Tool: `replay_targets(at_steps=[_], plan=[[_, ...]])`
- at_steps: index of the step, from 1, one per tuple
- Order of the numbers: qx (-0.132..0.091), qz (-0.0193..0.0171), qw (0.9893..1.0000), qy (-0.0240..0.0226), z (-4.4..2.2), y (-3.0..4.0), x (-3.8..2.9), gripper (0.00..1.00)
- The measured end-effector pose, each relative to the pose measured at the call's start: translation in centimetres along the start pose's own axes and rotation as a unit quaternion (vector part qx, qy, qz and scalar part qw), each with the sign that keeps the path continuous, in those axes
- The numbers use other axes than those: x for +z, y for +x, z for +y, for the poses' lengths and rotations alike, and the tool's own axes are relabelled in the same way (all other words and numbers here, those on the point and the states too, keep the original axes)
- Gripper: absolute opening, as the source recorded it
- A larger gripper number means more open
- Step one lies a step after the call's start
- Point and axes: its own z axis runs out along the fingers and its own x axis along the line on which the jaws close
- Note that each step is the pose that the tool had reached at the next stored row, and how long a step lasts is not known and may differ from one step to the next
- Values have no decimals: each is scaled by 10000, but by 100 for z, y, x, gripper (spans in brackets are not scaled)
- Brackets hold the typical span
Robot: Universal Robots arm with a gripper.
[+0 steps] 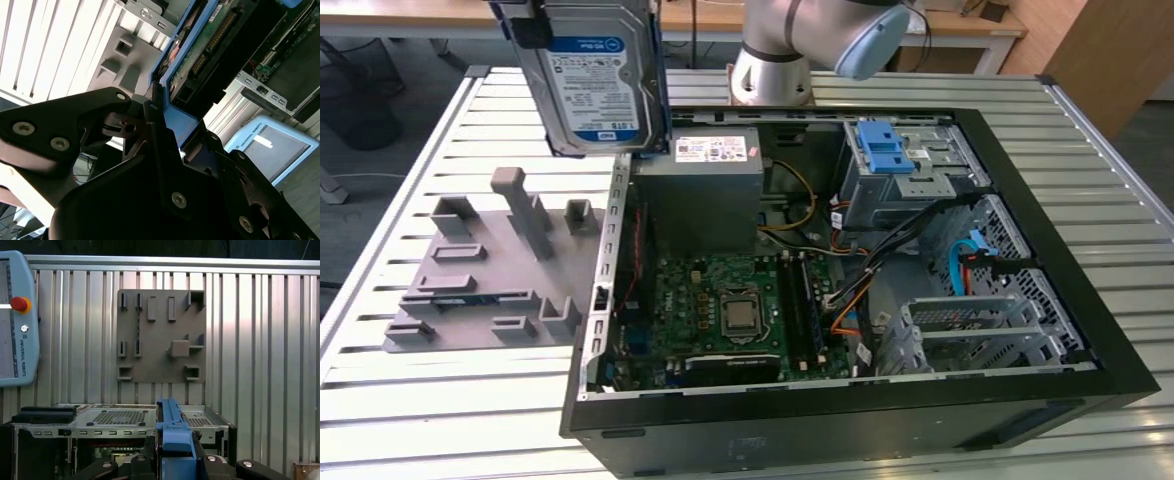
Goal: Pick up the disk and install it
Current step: 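Pick up the disk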
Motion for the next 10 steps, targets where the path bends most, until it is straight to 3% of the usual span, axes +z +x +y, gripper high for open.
replay_targets(at_steps=[10], plan=[[1,0,10000,-15,-207,54,-2,36]])
